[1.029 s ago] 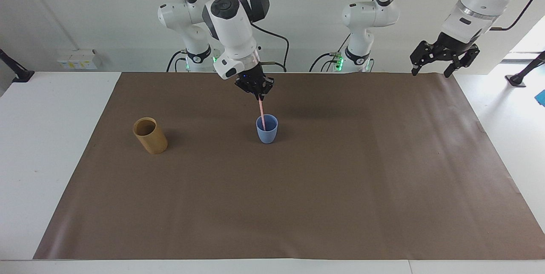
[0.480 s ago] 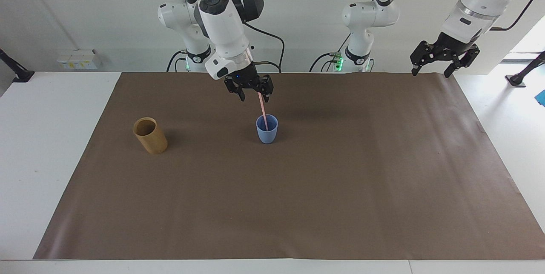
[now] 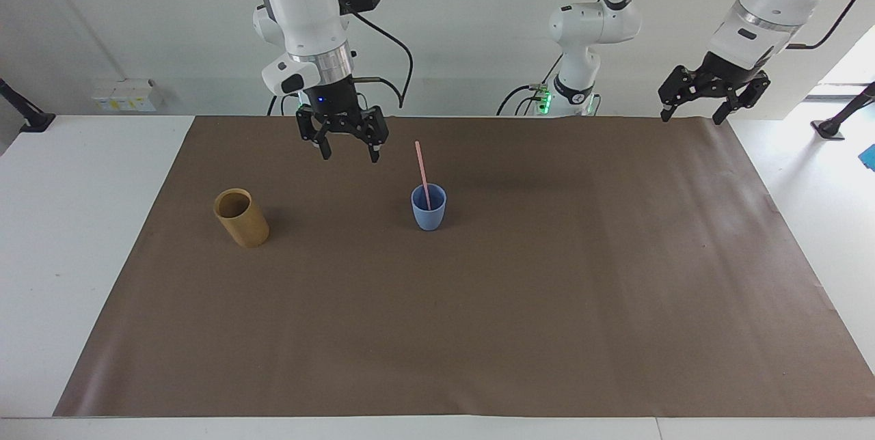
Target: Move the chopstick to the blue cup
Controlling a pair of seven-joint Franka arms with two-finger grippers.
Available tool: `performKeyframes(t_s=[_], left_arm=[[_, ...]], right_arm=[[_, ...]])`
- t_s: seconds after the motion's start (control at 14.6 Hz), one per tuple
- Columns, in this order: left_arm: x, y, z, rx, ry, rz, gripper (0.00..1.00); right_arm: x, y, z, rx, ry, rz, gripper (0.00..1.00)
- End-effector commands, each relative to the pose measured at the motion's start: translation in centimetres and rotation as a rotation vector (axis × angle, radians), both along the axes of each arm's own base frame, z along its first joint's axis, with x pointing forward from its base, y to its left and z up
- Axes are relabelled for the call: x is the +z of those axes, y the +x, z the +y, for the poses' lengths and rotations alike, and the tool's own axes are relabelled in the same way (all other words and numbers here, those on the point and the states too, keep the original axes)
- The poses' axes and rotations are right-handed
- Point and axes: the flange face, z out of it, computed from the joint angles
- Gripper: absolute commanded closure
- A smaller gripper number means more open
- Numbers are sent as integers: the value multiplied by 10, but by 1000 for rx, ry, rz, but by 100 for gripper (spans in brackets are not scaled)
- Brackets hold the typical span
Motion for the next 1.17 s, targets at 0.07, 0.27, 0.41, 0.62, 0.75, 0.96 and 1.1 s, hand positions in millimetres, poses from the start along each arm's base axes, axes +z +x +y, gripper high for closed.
performKeyframes(t_s=[0.07, 0.27, 0.41, 0.62, 0.75, 0.96, 1.1], left_arm=[[6, -5, 4, 3, -3, 6, 0], [6, -5, 4, 3, -1, 6, 0], [6, -5, 4, 3, -1, 5, 0], [6, -5, 4, 3, -1, 5, 0], [6, -5, 4, 3, -1, 5, 0], [6, -5, 4, 3, -3, 6, 0], [6, -5, 4, 3, -1, 6, 0]], right_arm=[[0, 6, -78, 49, -71, 60, 0], [12, -5, -105, 57, -88, 104, 0], [16, 0, -136, 8, -78, 100, 0], [17, -2, -137, 11, -85, 118, 0], [29, 3, -136, 13, -83, 121, 0], [46, 14, -134, 24, -89, 189, 0], [43, 14, -130, 32, -87, 191, 0]])
